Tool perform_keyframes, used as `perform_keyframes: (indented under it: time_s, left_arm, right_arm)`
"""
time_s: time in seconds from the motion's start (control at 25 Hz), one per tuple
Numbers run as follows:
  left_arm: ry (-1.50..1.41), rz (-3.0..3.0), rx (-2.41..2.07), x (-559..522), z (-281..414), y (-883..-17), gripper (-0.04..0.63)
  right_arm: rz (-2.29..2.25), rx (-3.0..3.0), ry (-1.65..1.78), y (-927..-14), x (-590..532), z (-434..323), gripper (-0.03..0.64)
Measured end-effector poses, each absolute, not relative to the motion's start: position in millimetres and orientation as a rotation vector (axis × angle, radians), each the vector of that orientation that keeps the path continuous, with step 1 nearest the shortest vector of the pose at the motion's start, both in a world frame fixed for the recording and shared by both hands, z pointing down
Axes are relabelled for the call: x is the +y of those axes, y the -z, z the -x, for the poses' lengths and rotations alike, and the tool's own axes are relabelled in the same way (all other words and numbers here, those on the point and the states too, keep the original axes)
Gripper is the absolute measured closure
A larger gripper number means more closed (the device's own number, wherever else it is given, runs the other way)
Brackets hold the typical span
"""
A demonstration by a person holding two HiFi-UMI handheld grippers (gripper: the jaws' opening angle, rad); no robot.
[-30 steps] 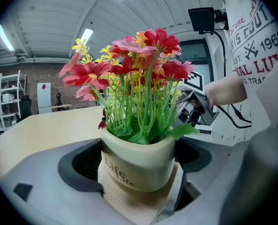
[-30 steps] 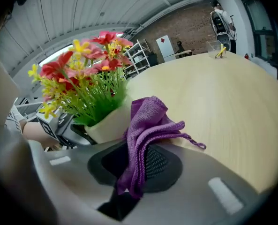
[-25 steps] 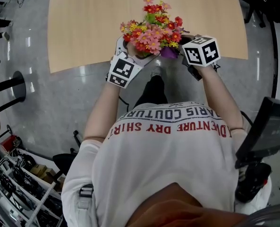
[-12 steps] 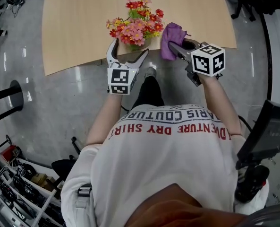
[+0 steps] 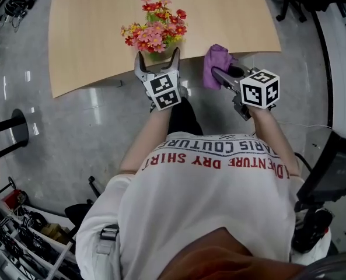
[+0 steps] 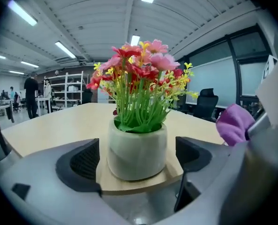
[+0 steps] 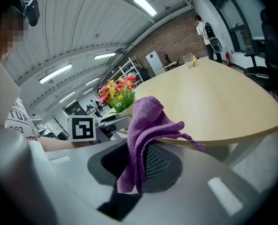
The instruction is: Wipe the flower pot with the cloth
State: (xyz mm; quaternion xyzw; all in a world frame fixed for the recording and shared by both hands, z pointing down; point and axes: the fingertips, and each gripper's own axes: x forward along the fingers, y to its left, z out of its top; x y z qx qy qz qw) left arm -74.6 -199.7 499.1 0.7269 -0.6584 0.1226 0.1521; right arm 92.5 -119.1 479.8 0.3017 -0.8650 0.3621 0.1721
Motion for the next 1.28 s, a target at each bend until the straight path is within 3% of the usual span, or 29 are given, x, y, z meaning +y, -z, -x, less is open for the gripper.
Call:
perform_keyframes:
  time_s: [0.28,0.36,0.6,1.28]
  left_arm:
    - [-0.348,-2.029,-1.918,-212.9,74.0,-509.1,0.098]
    - [-0.367,-2.035,-1.929,-213.4,76.5,-508.1,0.146]
    - [-0.375,-2.118,-1.871,-210.0,76.5,-501.6,0.147]
    - [-0.509,-2.550,-1.299,-205.3,70.5,-513.4,0.149]
  right_arm:
    - [-0.880,-2.448,-1.035,-479.7,-120.1,-99.0,0.561]
    - [-0.882,-2.454,-1.035,-477.7,-121.5,-97.7,0.561]
    - [-0.862,-2.478,-1.039,-473.5,-122.8,-89.1,0.561]
    - [-0.748,-2.588,-1.149,-474.6,-183.8,-28.3,0.561]
